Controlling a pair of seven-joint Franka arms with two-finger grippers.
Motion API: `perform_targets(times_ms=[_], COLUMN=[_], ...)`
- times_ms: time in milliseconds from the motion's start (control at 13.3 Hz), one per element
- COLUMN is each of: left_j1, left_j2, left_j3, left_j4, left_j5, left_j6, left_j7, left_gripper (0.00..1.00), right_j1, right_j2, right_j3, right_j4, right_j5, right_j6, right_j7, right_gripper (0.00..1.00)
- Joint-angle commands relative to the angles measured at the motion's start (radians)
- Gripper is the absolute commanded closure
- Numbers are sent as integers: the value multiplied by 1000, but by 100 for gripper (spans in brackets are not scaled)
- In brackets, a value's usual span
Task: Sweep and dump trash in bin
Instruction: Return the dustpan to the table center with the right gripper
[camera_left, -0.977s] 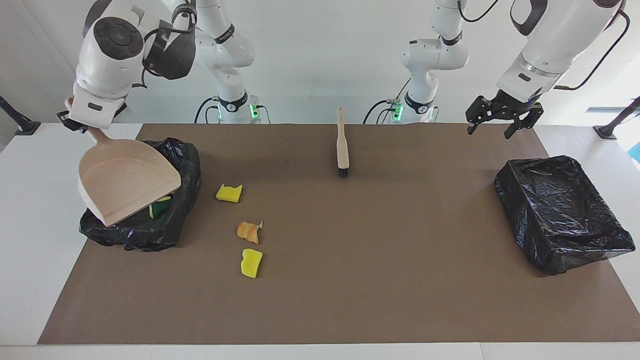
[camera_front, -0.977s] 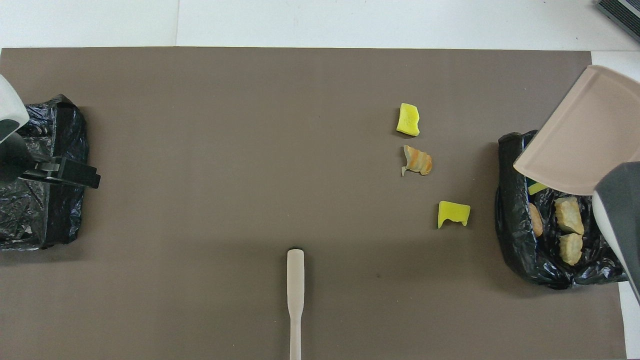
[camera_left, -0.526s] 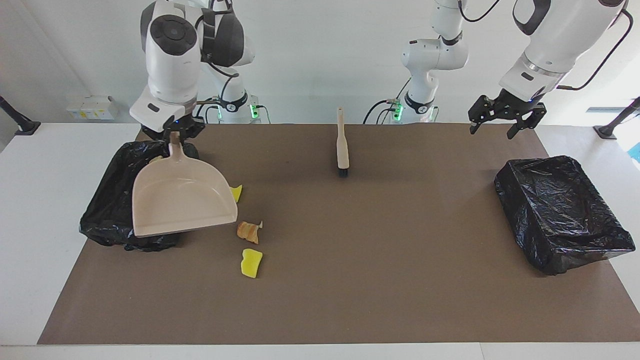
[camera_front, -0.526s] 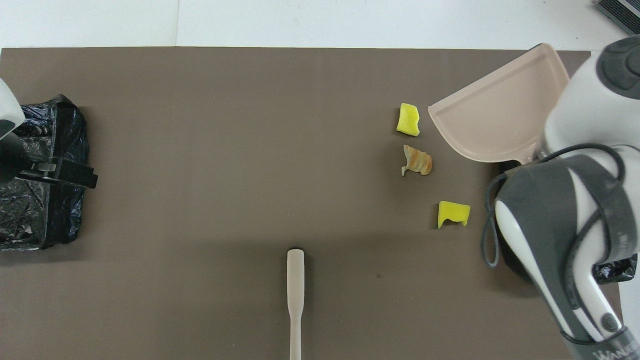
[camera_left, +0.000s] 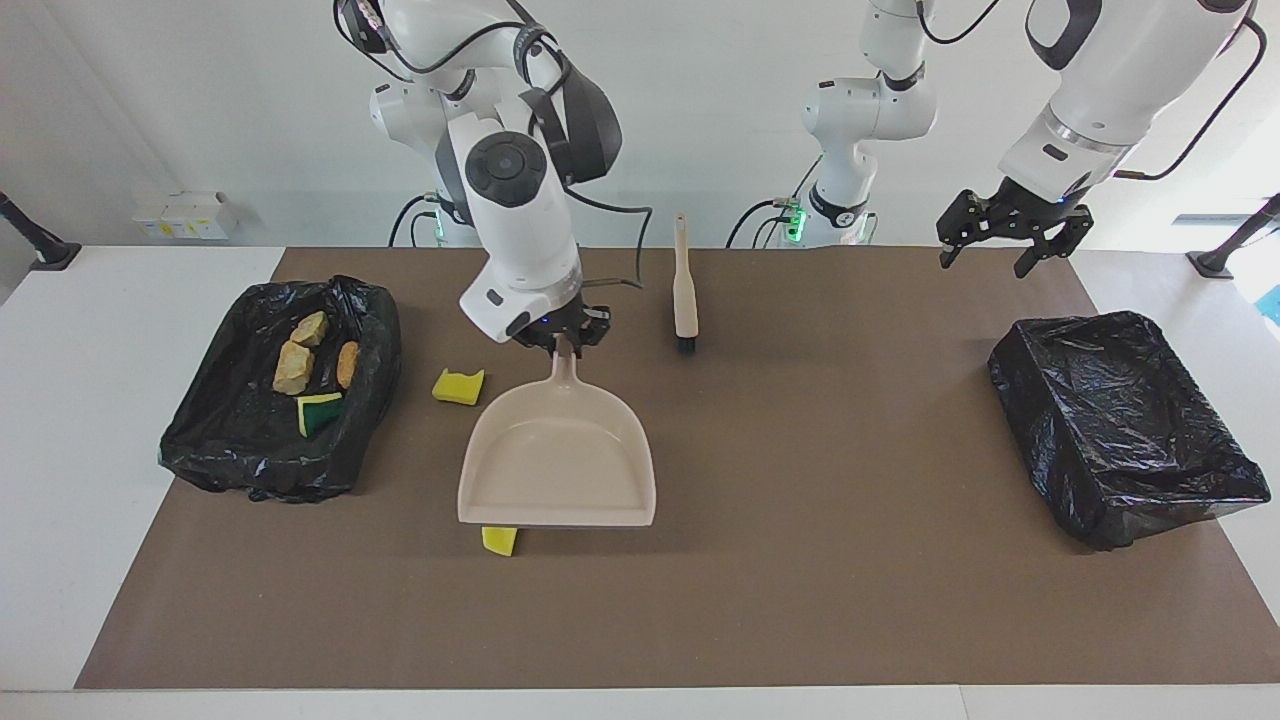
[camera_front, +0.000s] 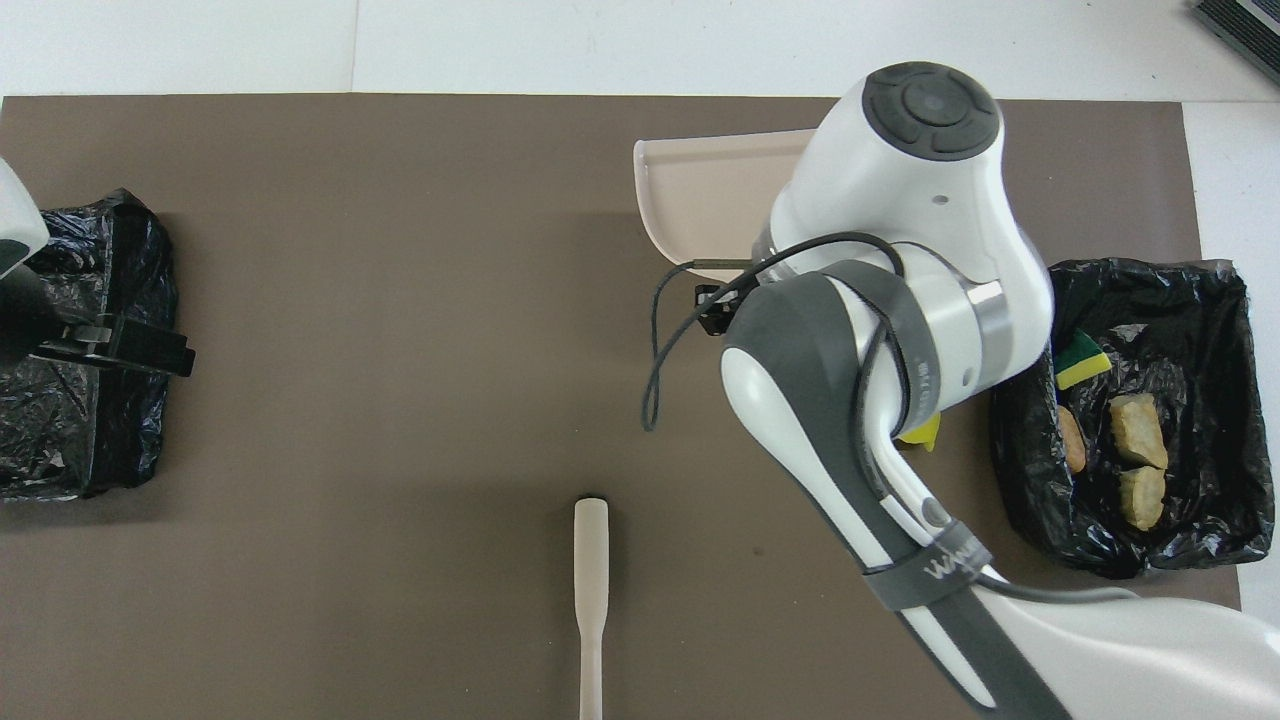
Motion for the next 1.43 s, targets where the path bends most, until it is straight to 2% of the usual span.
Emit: perform_targets(times_ms=[0,150,301,601,977,1052,1128,1203,1353], left_j1=[-5,-5,-5,-5,-5,-5,-5,-5,-5], left_j2=[-10,-10,-10,-10,-10,-10,-10,-10,-10], left_j3=[5,5,5,5,5,5,5,5,5], left_j4=[-3,-3,-3,-3,-3,-3,-3,-3,-3], left_j5=[18,18,18,18,18,18,18,18,18], left_j6=[10,10,10,10,10,10,10,10,10], left_j7=[1,1,1,0,1,0,1,1,0], left_gripper=[0,0,0,0,0,0,0,0,0], right_j1=[29,75,103,154,148,148,151,143,149], right_j2=[135,235,267,286,276,276,266,238,165], right_j3=[25,46,54,54,56,54,53,54,48], right_j4=[117,194,193,149,44,47,50,41,34], right_j5=[106,112,107,69,49,46,29,26,25], right_j6=[80,115,141,184,285,281,269,253,117], right_j7=[122,165,183,160,62,59,50,50,62], right_gripper=[100,100,100,100,100,61,1,0,0])
